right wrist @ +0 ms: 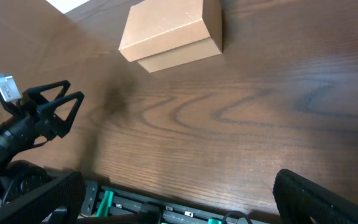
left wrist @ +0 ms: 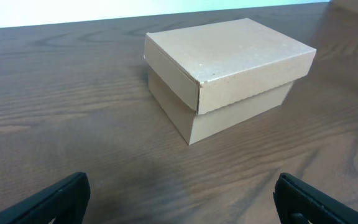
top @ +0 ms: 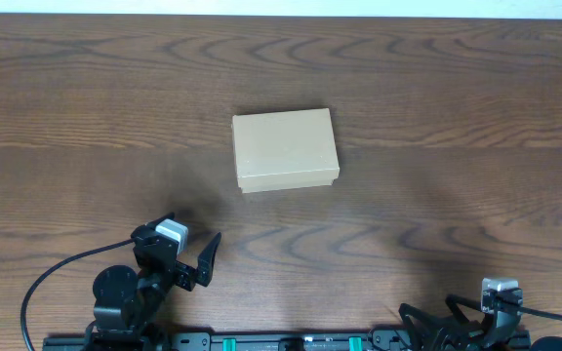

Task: Pack container

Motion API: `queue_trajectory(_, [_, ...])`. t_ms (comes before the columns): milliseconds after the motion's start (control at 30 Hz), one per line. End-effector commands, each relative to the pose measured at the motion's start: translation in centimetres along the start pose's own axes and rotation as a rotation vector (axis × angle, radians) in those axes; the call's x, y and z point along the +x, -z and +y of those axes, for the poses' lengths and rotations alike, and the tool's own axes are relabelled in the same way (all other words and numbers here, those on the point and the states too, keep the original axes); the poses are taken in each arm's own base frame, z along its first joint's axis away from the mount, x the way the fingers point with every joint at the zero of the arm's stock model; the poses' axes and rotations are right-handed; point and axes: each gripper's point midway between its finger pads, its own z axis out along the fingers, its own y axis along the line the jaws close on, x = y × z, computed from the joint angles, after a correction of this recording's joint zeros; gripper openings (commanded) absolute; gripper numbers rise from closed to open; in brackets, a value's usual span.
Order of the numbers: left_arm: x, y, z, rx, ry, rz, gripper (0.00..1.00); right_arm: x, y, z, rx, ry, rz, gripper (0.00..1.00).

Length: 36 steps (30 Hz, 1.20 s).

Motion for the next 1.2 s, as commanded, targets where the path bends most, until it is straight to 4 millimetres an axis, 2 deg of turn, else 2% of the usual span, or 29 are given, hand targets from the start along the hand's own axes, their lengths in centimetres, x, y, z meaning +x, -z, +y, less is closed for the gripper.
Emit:
queue_trajectory(0, [0.7, -0.3, -0.1, 0.015, 0.021, 0.008, 0.95, 0.2, 0.0, 0.0, -0.006, 0.013, 0.007, 0.99])
queue_trajectory(200, [0.7, -0.3, -0.1, 0.015, 0.021, 0.008, 0.95, -4.5, -0.6, -1.6, 0.107, 0.097, -0.21, 0.99])
queue_trajectory(367, [0.7, -0.3, -0.1, 0.015, 0.021, 0.008, 0.95, -5.7, -4.3, -1.4, 0.056, 0.289, -0.297, 0.99])
queue_trajectory(467, [0.7, -0.3, -0.1, 0.015, 0.021, 0.008, 0.95, -5.4, -7.0, -1.6, 0.014, 0.364, -0.327, 0.99])
queue_trajectory(633, [0.7, -0.3, -0.1, 0.015, 0.021, 0.008, 0.95, -4.0, -11.5, -3.6, 0.021, 0.411, -0.318, 0.99])
queue_trajectory(833, [0.7, -0.3, -0.1, 0.015, 0.021, 0.008, 0.95, -2.7, -15.4, -5.1, 0.012, 0.444, -0.311, 0.99])
queue_trajectory(967, [0.7, -0.3, -0.1, 0.015, 0.021, 0.008, 0.95, -1.7, -17.3, -6.0, 0.008, 0.443, -0.304, 0.99])
queue_trajectory(1167, [0.7, -0.3, -0.1, 0.015, 0.021, 0.008, 0.95, -2.1, -17.2, -5.8, 0.002, 0.446, -0.321, 0.99])
